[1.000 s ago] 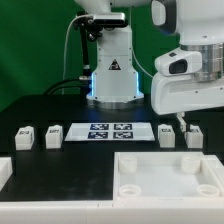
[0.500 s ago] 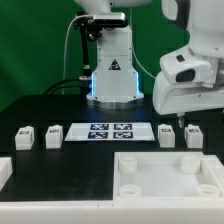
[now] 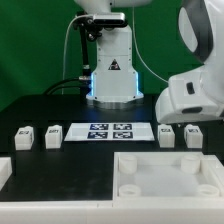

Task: Assemble one leg

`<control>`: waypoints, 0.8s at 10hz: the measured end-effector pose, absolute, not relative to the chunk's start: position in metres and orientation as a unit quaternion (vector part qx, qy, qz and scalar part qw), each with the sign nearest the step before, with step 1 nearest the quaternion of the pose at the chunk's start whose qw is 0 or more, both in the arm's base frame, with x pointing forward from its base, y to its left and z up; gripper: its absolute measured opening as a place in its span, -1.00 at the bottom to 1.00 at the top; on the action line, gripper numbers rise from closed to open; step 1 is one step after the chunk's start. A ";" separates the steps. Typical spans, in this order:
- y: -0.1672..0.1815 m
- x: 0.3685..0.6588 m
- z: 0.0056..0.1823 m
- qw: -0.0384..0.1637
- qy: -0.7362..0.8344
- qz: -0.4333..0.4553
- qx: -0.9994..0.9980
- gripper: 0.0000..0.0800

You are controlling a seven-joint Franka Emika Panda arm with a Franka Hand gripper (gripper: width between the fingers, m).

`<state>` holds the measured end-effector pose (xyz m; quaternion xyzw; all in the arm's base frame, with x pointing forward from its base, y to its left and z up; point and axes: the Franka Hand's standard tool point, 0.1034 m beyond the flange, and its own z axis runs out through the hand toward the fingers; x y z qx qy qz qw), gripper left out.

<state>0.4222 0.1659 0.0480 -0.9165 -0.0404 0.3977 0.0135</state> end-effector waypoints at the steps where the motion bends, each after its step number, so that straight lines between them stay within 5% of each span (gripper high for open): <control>1: 0.166 0.421 0.048 0.013 -0.041 0.398 -0.916 0.62; 8: 0.176 0.382 0.010 0.007 -0.030 0.395 -0.918 0.62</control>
Offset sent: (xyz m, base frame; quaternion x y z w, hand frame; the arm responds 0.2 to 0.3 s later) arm -0.0390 0.0138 -0.0221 -0.0058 0.0040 0.0473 0.9989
